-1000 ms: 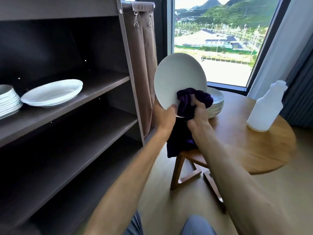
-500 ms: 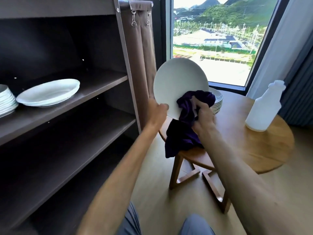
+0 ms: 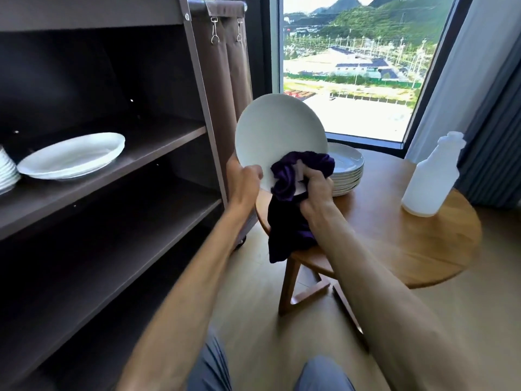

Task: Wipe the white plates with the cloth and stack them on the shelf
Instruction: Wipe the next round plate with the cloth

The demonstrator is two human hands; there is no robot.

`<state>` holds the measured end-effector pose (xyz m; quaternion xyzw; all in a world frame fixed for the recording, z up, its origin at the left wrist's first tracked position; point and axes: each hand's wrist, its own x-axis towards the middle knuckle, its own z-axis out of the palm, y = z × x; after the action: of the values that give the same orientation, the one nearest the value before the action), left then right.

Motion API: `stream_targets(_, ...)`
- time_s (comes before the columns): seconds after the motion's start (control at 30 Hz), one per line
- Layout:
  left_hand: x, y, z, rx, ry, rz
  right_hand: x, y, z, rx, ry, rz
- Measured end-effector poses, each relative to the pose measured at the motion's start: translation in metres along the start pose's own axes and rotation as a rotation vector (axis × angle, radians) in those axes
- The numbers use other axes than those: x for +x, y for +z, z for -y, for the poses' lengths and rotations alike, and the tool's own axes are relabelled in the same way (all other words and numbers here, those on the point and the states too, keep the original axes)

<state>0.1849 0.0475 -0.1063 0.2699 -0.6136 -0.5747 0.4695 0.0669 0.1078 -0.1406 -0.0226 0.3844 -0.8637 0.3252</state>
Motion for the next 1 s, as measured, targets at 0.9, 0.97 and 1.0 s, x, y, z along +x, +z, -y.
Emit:
stream_targets(0.9, 0.038, -0.012, -0.031, 0.5, -0.085, 0.521, 0.041, -0.011, 0.072, -0.473, -0.362, -0.055)
stream_targets(0.97, 0.036, -0.006, -0.027, 0.389, -0.126, 0.425, 0.043, -0.026, 0.084, -0.355, -0.413, -0.219)
stream_targets(1.0, 0.037, -0.004, -0.023, 0.33, -0.15, 0.362, 0.043, -0.036, 0.089, -0.323, -0.444, -0.297)
